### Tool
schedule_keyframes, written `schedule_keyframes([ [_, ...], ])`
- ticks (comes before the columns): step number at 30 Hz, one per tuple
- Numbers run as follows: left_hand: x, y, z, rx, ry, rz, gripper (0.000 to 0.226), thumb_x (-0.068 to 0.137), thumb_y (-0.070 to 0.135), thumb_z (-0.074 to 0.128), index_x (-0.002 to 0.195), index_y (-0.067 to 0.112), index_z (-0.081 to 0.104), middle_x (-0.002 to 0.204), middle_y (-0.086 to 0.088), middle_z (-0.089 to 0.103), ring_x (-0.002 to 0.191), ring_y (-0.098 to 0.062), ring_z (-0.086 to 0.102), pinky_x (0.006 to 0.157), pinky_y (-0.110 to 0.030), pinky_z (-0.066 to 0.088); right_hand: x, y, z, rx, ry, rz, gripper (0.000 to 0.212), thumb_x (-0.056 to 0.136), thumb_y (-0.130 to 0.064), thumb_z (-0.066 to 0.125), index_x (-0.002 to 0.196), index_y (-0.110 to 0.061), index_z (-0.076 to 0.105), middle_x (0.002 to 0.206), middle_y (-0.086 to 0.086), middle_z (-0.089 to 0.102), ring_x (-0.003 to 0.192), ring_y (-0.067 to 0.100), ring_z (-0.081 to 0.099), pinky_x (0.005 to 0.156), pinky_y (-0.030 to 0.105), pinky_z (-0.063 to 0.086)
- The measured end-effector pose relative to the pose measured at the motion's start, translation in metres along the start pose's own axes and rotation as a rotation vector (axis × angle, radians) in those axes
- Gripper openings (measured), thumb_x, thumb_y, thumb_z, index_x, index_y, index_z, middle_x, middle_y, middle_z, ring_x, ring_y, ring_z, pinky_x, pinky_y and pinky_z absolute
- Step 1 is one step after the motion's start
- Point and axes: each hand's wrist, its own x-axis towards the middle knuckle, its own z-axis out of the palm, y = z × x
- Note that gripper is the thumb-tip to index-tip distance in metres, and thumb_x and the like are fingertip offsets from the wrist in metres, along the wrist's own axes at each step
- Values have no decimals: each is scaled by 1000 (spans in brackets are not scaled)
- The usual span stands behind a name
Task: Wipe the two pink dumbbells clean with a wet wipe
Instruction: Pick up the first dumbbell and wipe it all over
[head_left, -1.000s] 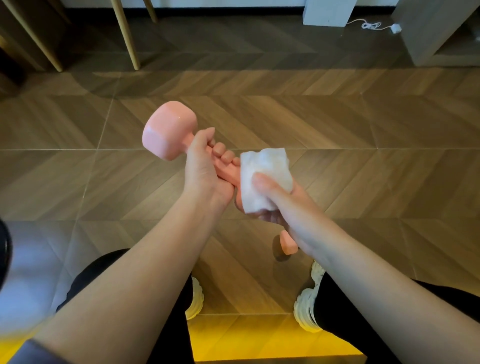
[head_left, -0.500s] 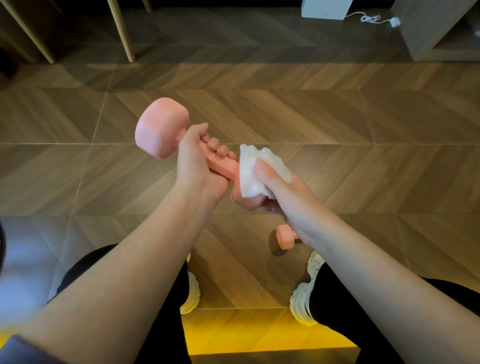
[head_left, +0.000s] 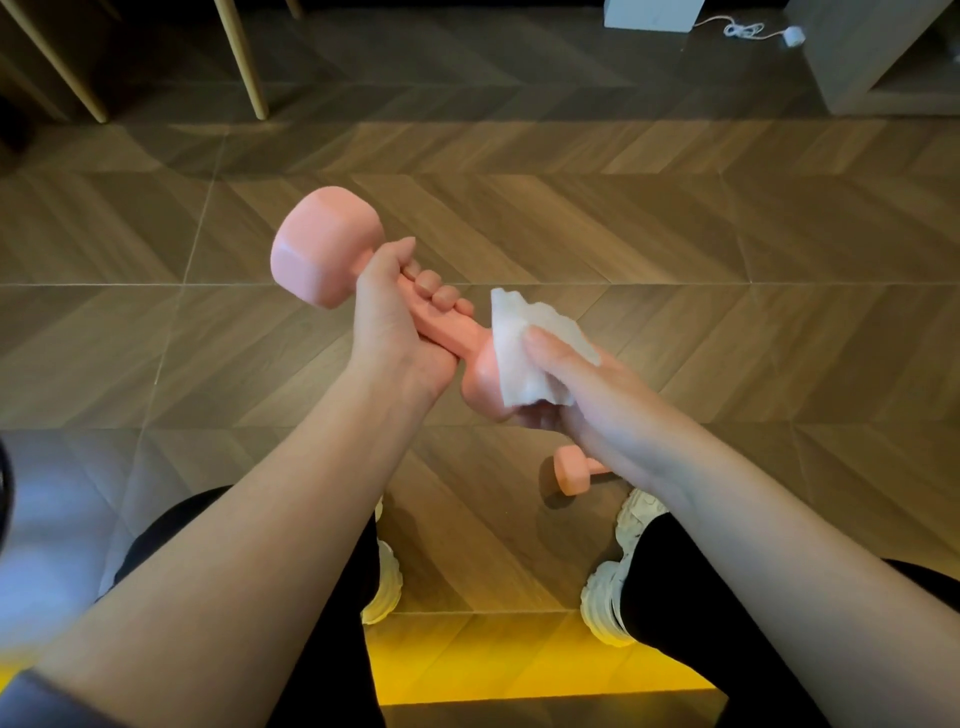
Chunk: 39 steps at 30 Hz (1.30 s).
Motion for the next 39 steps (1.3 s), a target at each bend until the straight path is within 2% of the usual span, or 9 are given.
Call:
schedule_keyframes([
  [3,0,1,-1,17,8,17,35,94,21,52,65,21,33,48,8,27,40,-10,26,45,-22,32,-4,1,-2,-9,-64,-11,63,77,-39,72,135,-27,49,124,-3,64,109,9,64,86,27,53],
  [6,-1,-1,-2,13,17,19,34,94,19,51,66,20,33,47,7,28,38,-9,27,42,-20,31,-2,3,10,-54,54,-16,62,70,-39,82,124,-34,52,122,-4,65,105,7,67,81,23,57],
  [11,-1,-2,0,-31,-10,-2,36,93,19,53,64,19,33,49,6,29,39,-10,27,43,-20,32,-2,-3,14,-44,106,-22,59,83,-59,60,132,-27,53,104,-4,67,87,9,64,76,28,52],
  [18,-6,2,-3,-3,-79,32,40,93,21,51,58,21,31,49,8,22,39,-10,23,42,-23,29,-9,-2,2,345,-189,172,58,83,-41,70,135,-23,53,115,13,63,102,32,62,91,51,53],
  [21,-7,0,-4,43,-69,47,37,92,19,50,60,20,32,50,6,31,41,-10,31,44,-21,33,-6,-1,13,255,-45,131,69,72,-34,77,135,-23,52,120,6,67,102,23,67,83,43,55],
  [25,-6,-3,-2,40,-10,24,34,90,20,57,63,18,38,54,3,41,46,-12,42,51,-22,40,-3,1,17,122,124,58,64,67,-40,81,123,-30,52,122,5,67,109,28,68,97,51,53],
  [29,-7,-4,0,-33,12,15,36,91,21,59,65,18,35,51,5,31,43,-11,32,47,-21,35,-4,-2,10,103,131,15,56,73,-51,72,122,-31,54,116,1,70,99,17,66,90,42,53],
  [33,-7,2,0,-11,-16,35,36,92,25,55,64,19,33,50,6,27,40,-12,27,45,-21,33,-7,-4,2,147,-50,-5,61,79,-35,70,136,-26,49,129,4,64,112,17,64,87,31,53],
  [39,-8,0,-2,42,11,51,36,93,24,50,63,20,31,48,7,24,39,-11,24,41,-20,31,-6,3,18,-14,86,-100,52,74,-29,86,111,-41,52,113,-11,63,91,-3,66,70,15,54],
])
